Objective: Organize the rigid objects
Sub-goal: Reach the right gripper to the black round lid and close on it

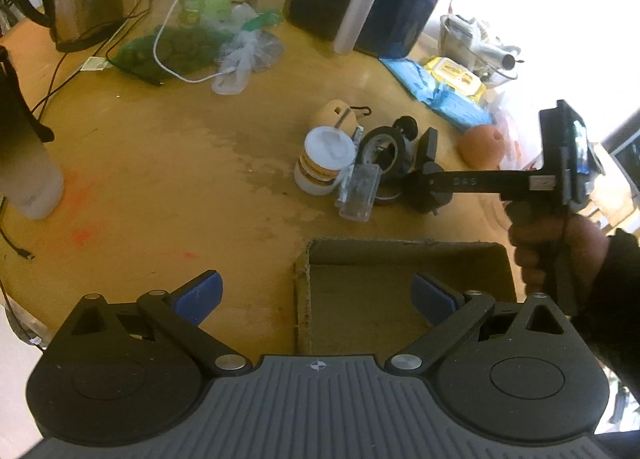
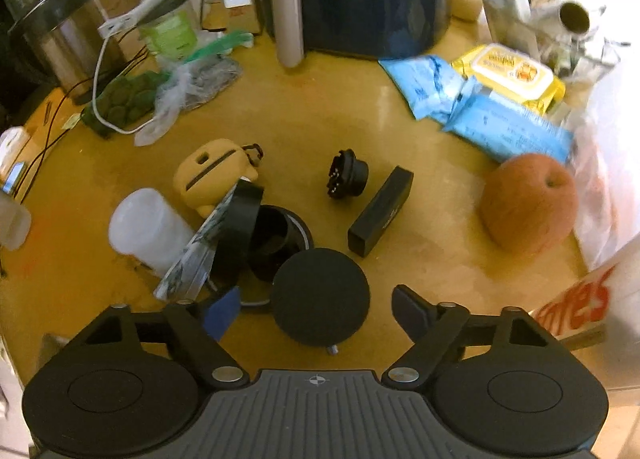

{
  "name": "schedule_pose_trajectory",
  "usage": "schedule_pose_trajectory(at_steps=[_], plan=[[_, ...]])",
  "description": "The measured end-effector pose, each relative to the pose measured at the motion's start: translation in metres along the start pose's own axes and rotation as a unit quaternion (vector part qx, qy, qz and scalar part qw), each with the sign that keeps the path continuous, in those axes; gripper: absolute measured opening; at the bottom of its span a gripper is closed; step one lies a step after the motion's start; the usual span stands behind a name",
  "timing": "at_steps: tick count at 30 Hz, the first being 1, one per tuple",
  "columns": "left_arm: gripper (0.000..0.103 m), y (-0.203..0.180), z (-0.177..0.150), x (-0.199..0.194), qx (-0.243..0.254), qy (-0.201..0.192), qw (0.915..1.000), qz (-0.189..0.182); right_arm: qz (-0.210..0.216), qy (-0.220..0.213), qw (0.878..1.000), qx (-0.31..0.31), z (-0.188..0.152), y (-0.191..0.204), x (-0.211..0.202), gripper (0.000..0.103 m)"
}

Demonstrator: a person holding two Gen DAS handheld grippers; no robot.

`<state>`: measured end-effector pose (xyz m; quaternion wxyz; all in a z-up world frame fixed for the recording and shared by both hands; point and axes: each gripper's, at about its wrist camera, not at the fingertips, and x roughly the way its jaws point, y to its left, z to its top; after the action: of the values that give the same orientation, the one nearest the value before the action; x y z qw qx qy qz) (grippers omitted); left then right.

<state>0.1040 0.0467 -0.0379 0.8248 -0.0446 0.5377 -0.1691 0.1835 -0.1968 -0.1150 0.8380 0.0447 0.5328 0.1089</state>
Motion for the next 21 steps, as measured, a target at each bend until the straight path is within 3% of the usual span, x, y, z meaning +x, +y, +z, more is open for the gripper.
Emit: schedule_pose_trajectory(at_steps=[6, 12, 21], plan=[[0.102, 0.001, 0.0, -0.003, -0.005, -0.009, 0.9999, -0.006, -0.006, 0.012, 1.0, 0.017, 0.0, -0.002, 0.018, 0.06], [0.102, 0.001, 0.002, -0.006, -0.006, -0.022, 0.9997, -0.008, 0.012, 0.007, 0.999, 0.051, 0.001, -0.016, 0.014, 0.06], [0.102, -0.005, 0.005, -0.002, 0.003, -0.026, 0.9996, -0.007, 0.021, -0.039, 0.999, 0.028, 0.007, -0.011, -0.032, 0.06]])
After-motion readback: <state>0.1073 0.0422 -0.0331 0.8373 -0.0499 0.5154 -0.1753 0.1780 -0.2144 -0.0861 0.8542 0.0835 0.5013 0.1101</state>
